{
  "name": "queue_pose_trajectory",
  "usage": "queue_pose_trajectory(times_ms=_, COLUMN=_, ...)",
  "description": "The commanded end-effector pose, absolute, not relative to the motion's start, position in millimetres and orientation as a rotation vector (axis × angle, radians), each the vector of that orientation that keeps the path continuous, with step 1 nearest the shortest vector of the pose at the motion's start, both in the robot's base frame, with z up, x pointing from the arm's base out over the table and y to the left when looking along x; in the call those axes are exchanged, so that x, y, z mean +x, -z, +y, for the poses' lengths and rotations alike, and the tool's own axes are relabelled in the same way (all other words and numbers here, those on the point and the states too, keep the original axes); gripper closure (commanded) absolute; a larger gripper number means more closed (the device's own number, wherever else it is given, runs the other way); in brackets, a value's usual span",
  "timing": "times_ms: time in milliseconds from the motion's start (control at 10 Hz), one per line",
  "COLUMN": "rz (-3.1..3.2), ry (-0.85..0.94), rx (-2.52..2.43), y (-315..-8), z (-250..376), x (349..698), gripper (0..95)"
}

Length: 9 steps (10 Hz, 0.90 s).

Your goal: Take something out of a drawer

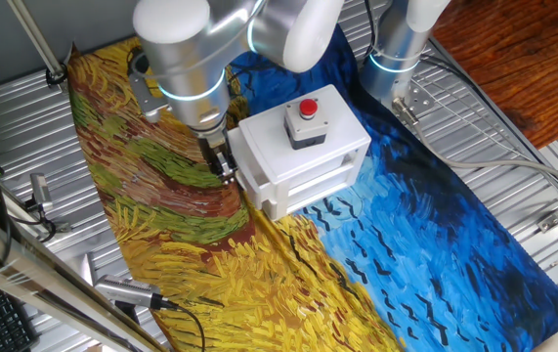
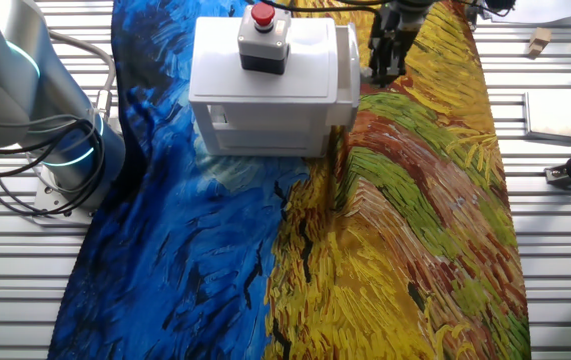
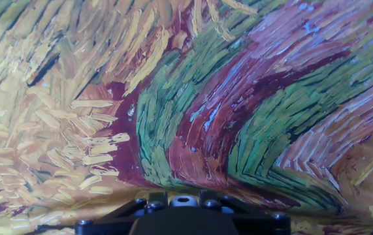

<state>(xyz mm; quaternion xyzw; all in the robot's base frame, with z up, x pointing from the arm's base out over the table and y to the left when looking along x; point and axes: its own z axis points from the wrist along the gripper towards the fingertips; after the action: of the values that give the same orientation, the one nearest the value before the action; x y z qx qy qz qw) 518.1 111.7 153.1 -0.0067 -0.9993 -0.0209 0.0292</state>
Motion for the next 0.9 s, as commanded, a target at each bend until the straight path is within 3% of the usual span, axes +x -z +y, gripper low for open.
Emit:
queue_pose_trajectory(times_ms=100, rz=-3.083, ry=0.066, rx=-0.019, y=-154, z=110, x=518, gripper=95.0)
queue_pose_trajectory(times_ms=900, rz=-3.078, ry=0.076, rx=-0.010, y=-155, z=107, x=533, gripper=95.0)
